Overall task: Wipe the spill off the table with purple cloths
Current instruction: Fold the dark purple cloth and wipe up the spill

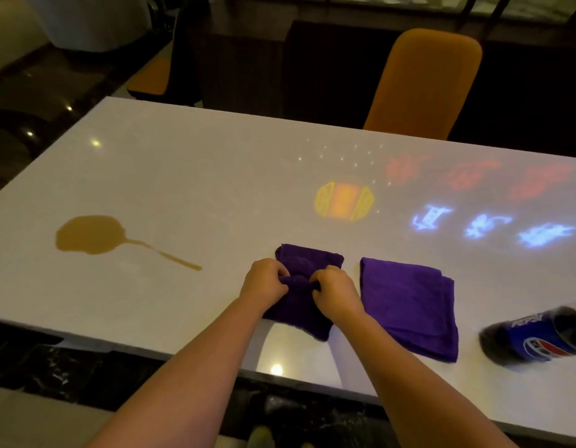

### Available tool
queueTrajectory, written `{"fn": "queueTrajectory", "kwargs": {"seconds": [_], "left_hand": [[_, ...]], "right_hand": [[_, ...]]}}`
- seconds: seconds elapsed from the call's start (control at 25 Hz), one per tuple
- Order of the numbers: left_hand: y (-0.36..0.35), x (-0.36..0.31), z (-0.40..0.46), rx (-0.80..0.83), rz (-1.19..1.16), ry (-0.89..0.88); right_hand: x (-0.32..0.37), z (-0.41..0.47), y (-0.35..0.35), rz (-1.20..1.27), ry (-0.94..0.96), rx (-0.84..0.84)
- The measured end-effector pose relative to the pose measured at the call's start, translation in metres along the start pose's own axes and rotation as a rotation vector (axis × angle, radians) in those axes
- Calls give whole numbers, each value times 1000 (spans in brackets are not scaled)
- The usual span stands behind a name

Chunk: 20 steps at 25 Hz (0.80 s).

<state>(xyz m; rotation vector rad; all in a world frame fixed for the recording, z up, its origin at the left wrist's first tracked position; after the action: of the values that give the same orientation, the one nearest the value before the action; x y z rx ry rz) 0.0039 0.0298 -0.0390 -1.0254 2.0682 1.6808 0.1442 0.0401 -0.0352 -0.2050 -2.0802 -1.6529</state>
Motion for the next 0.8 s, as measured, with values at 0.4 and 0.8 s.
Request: {"fn": "queueTrajectory", "kwargs": {"seconds": [0.4,0.8], "left_hand": [[110,-4,14,-40,-54,-9],[234,35,42,-49,-47,-141]], "right_hand": [[92,42,58,-31,123,50],[212,79,68,-35,90,-62]]}}
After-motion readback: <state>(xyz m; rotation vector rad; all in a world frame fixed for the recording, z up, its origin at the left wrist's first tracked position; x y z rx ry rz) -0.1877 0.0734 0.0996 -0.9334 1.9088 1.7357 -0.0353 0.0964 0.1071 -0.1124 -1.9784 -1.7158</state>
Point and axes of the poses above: each hand's wrist, its own z-axis towards the middle knuckle, its own y-axis out of the back of the hand, x = y × z, the point moved 4 cm from there along z, towards the middle knuckle, and after that the axes turned 5 degrees about -x, right-handed, at the moved point
